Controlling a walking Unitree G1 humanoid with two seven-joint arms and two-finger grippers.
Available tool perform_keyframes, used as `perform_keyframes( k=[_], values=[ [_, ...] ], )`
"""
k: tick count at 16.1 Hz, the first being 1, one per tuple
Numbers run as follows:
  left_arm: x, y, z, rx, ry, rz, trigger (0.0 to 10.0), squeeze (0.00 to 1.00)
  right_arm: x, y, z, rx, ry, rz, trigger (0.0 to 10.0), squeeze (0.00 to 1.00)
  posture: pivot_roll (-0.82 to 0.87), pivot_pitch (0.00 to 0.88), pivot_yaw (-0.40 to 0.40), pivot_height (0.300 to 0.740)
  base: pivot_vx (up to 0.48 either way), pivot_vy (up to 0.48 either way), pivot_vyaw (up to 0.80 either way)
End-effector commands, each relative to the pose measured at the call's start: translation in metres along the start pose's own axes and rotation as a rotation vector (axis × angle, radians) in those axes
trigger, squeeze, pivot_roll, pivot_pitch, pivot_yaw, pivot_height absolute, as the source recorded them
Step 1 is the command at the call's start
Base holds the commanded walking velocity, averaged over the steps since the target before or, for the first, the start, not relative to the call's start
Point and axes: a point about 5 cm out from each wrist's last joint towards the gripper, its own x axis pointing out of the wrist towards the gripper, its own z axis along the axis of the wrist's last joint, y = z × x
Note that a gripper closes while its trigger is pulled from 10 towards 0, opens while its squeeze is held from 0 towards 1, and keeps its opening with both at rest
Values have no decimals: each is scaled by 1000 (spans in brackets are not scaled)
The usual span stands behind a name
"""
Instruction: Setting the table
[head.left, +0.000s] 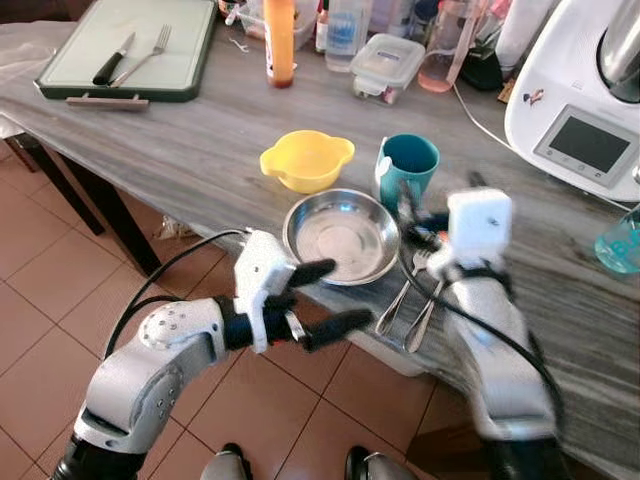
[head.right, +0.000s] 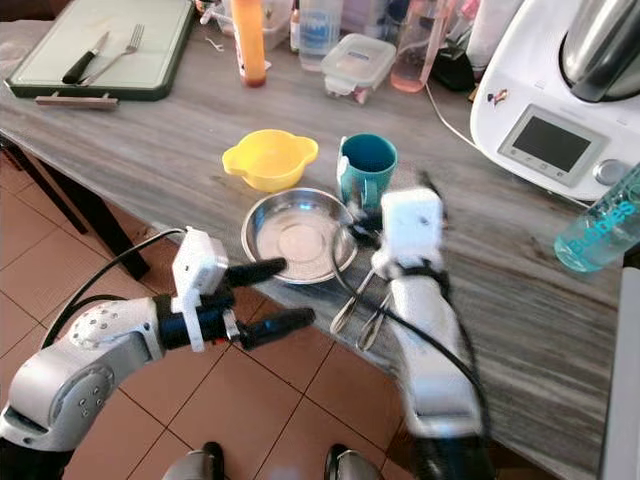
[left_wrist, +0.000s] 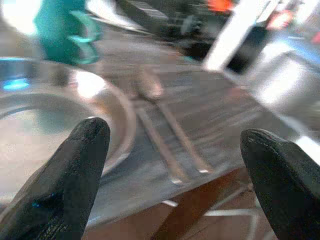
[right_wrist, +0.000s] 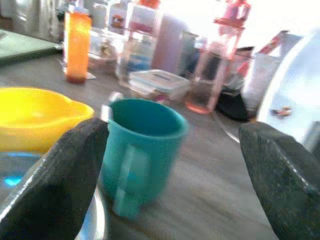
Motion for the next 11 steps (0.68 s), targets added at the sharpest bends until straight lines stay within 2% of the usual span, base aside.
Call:
perform_keyframes(
  k=[1, 4, 5, 8, 11],
  values=[
    [-3, 2, -2, 4, -7, 27, 10000, 0, -4, -5, 6, -15, -14, -9, 10000, 1000, 179, 178, -69, 740, 0, 0, 0],
    [-6, 0, -5, -36, -48, 69, 10000, 0, -31, -23, 0, -59, 32, -86, 10000, 1000, 161, 161, -74, 740, 0, 0, 0],
    [-6, -1, -5, -36, -48, 71, 10000, 0, -34, -24, 0, -68, 35, -94, 10000, 1000, 158, 159, -74, 740, 0, 0, 0],
    [-6, -1, -4, -40, -75, 93, 10000, 0, -60, -39, -6, -117, 89, -145, 10000, 1000, 148, 152, -80, 740, 0, 0, 0],
    [-7, 5, -2, -26, -96, 170, 10000, 0, -79, -43, -8, -138, 129, -158, 10000, 1000, 139, 149, -83, 740, 0, 0, 0]
  ],
)
